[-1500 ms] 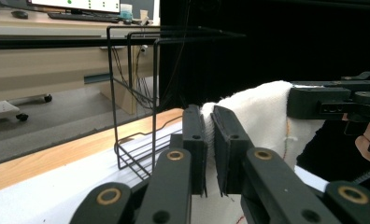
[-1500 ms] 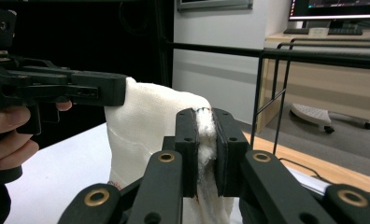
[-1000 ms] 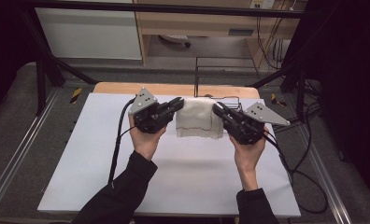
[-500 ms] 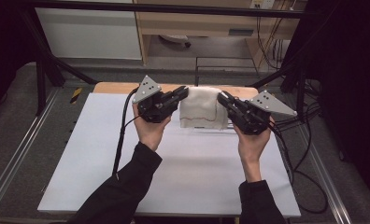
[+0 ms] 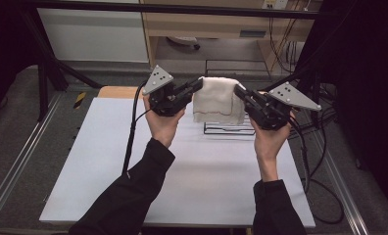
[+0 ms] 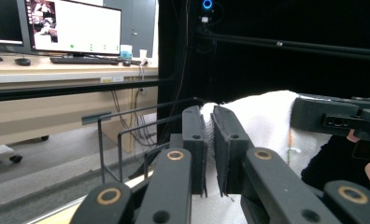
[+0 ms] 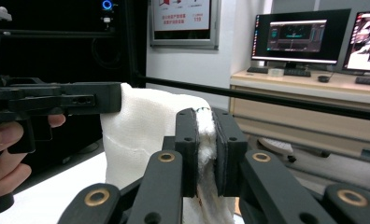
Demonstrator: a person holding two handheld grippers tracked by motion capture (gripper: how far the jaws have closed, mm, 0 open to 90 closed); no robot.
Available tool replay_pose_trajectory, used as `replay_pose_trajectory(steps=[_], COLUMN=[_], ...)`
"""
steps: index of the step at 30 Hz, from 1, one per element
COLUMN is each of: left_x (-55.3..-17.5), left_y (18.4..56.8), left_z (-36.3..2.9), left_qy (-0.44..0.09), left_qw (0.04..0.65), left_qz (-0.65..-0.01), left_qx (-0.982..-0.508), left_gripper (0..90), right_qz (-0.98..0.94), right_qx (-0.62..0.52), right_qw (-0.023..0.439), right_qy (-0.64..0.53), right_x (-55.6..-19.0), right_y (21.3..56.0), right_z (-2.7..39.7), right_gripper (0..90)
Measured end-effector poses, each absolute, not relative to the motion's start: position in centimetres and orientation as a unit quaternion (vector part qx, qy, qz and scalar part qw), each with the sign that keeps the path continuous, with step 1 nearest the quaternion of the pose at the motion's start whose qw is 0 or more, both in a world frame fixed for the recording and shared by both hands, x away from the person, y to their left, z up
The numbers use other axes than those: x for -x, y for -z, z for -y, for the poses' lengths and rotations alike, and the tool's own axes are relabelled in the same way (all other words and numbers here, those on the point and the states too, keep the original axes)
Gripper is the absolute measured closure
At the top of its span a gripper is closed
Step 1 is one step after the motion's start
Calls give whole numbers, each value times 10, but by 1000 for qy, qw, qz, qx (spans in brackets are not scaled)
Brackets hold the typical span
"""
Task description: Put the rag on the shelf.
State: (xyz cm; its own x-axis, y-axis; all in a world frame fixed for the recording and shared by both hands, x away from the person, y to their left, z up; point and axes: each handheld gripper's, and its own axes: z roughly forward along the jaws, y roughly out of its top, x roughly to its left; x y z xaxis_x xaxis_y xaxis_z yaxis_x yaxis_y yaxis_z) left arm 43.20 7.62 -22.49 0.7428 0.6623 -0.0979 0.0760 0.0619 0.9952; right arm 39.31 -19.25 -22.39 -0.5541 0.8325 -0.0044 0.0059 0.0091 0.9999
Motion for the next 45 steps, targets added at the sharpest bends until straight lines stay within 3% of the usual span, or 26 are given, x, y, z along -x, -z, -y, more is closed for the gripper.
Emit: replay_pose_trajectory(steps=[45], left_x=[-473], left_y=[170], left_z=[-49], left_qy=[-241], left_qw=[694], left_qz=[-277], left_qx=[-619], left_gripper=[835], right_qz=[-589], right_qx=[-349], right_qw=[377], right_qy=[-623], right_x=[-430], right_y=[166], right_z=[206], right_gripper=[819])
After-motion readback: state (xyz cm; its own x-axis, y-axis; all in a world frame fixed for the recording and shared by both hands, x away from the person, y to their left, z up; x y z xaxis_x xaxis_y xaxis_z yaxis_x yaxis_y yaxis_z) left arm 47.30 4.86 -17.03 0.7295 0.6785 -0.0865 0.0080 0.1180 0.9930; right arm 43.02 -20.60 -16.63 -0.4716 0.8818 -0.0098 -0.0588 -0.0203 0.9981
